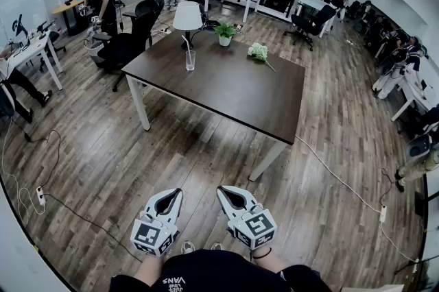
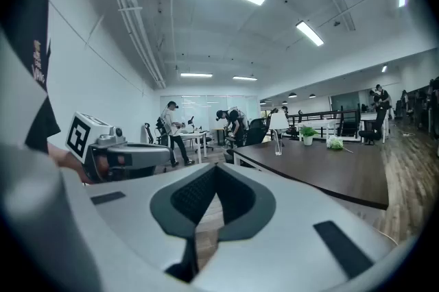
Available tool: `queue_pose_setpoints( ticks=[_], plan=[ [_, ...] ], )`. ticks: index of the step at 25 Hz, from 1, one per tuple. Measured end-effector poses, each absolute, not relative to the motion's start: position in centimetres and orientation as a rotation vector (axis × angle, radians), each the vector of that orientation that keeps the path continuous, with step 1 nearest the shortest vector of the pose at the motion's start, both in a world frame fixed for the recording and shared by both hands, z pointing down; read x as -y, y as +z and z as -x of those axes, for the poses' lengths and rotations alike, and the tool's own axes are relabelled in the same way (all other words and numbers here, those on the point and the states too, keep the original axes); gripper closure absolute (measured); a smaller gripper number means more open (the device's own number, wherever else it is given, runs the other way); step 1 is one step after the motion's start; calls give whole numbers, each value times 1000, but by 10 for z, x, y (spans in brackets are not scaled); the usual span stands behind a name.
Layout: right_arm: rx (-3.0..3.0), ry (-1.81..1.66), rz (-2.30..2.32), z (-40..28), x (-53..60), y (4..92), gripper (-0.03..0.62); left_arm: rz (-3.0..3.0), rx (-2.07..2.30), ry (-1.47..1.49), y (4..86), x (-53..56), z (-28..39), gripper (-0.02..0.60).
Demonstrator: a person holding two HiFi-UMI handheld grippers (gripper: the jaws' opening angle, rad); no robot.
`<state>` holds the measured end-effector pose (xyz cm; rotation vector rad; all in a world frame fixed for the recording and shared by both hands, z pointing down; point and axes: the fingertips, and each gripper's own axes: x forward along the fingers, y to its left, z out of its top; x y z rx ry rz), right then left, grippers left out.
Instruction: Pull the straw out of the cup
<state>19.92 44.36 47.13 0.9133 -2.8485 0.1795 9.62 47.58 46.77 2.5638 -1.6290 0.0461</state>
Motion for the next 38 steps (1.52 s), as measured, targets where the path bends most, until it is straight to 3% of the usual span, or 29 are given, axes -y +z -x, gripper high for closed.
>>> queue_pose_setpoints(
  ticks=[20, 38],
  plan=[
    [2899, 176, -902, -188, -432, 467, 577, -2565, 1618, 49, 471, -462, -90, 568],
    [2878, 196, -1051, -147, -425, 469, 577, -2584, 1554, 41, 480, -456, -30, 568]
  ],
)
